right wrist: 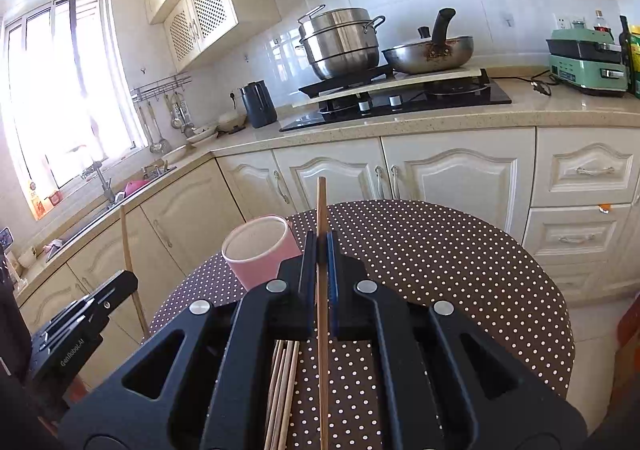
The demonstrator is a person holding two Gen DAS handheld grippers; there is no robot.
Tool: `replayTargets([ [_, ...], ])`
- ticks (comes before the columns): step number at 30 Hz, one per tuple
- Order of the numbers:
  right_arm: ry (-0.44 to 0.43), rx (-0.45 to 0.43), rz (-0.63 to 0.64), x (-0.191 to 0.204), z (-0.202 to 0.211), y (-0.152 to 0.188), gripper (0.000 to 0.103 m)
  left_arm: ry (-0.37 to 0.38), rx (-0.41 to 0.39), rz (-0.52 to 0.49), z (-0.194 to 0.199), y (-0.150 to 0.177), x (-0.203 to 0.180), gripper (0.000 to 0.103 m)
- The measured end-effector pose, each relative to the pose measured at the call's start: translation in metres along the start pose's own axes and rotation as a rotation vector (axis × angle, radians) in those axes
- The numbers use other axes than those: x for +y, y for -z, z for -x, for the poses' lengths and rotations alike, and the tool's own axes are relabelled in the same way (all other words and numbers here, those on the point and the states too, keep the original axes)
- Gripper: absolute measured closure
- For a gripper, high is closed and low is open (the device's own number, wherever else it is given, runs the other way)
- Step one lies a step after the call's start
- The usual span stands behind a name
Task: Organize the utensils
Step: 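Lift both held chopsticks and carry them above the pink cup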
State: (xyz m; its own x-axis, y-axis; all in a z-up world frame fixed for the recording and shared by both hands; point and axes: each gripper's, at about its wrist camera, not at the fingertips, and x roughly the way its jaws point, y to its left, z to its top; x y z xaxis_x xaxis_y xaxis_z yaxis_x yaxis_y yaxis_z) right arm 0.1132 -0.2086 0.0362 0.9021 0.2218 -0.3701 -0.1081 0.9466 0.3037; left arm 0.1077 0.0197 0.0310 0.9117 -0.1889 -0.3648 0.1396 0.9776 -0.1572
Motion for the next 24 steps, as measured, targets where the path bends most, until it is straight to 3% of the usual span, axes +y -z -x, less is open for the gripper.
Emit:
replayTargets([
  [24,0.007,-0.065,0.047,0.017,-0.004,-0.028,0.097,0.008,-0.081,-0.028,-0.002,-0.042,-0.009,0.097],
])
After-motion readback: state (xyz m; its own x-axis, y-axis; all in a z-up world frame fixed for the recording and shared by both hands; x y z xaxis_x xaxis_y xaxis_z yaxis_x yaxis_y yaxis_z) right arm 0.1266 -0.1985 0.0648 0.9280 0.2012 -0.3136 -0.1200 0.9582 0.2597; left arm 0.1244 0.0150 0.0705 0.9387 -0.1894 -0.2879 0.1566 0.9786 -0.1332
